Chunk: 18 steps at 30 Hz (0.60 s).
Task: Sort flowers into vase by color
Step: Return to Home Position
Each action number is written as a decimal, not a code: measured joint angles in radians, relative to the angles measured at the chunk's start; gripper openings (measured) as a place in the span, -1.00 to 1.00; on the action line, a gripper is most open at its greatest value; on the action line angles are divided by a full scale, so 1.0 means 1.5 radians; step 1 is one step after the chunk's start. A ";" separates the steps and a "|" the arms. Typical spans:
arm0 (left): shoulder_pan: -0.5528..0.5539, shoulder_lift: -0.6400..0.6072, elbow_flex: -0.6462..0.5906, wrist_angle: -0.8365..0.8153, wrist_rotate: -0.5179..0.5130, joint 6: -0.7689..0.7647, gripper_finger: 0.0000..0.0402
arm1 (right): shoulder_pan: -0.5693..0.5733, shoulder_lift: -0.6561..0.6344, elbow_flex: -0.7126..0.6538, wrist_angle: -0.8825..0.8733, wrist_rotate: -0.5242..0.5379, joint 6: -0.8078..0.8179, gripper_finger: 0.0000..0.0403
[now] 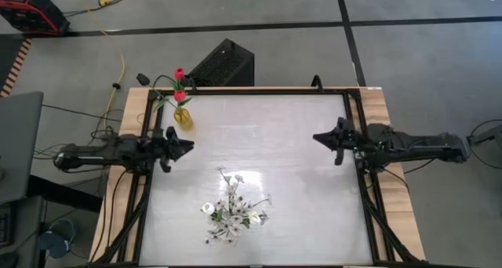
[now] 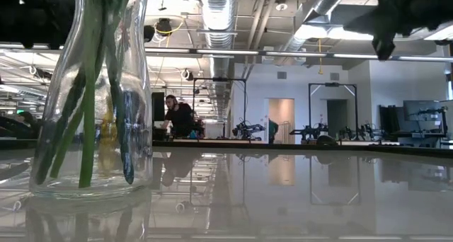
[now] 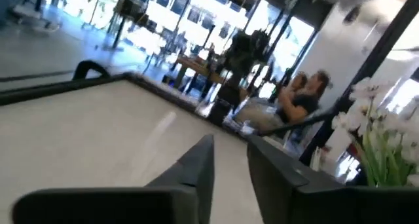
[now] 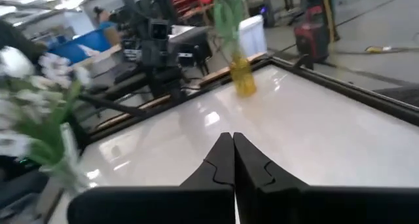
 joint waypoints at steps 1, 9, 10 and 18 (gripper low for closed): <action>0.000 0.009 -0.017 0.037 -0.002 -0.003 -0.64 | -0.004 -0.002 -0.027 0.033 0.005 0.001 -0.92; 0.001 0.016 -0.048 0.055 -0.031 -0.020 -0.98 | -0.033 -0.017 -0.195 0.225 -0.033 0.038 -0.92; 0.001 0.017 -0.048 0.053 -0.022 -0.007 -0.98 | -0.036 -0.021 -0.205 0.230 -0.037 0.037 -0.92; 0.003 0.050 -0.048 0.001 -0.054 0.009 -0.99 | -0.041 -0.033 -0.227 0.189 -0.111 -0.053 -0.92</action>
